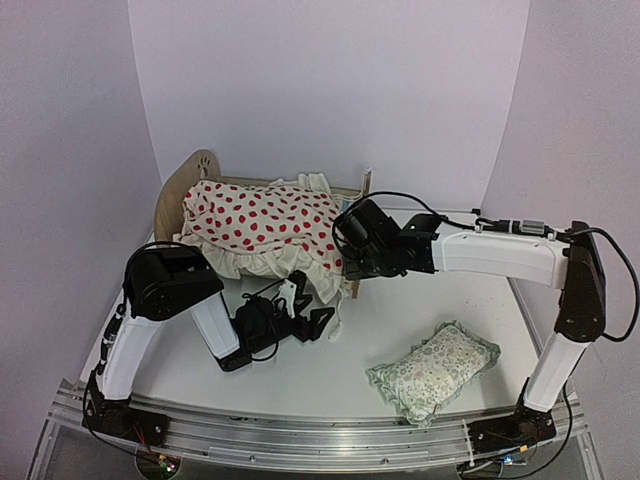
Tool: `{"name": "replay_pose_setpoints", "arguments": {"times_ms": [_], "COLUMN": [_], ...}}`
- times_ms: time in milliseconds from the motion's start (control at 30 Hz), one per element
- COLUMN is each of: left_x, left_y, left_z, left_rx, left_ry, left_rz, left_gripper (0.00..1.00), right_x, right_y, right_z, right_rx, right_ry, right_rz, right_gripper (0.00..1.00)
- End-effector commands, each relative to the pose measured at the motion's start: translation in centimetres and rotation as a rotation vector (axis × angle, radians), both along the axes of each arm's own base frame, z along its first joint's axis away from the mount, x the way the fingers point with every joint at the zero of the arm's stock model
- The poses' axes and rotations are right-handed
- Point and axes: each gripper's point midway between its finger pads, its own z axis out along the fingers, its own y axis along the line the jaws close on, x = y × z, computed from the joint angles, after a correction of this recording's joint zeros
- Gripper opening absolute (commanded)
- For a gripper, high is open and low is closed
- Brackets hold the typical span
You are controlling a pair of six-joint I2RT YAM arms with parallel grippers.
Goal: Set up the pet bed
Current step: Cross the right ropes of the mattress at the bed frame base.
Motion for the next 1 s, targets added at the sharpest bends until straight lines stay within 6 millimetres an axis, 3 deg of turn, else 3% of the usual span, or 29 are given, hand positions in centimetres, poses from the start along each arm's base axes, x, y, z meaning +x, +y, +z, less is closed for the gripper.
{"name": "replay_pose_setpoints", "arguments": {"times_ms": [0, 233, 633, 967], "left_x": [0.9, 1.0, 1.9, 3.3], "left_y": [-0.4, -1.6, -3.1, -3.6], "left_z": [4.9, 4.4, 4.1, 3.6], "left_rx": [-0.275, -0.298, -0.325, -0.344], "left_ry": [-0.12, -0.086, -0.022, 0.022], "left_rz": [0.012, -0.018, -0.028, 0.088], "left_gripper": [0.78, 0.78, 0.67, 0.64], "right_x": [-0.1, -0.3, -1.2, -1.7], "right_y": [3.4, 4.3, 5.4, 6.2], "right_z": [5.1, 6.1, 7.1, 7.3], "right_rx": [0.045, 0.06, 0.067, 0.072], "right_ry": [-0.116, -0.125, -0.146, -0.15], "right_rz": [0.12, 0.144, 0.169, 0.184], "right_gripper": [0.0, 0.0, 0.0, 0.0]}}
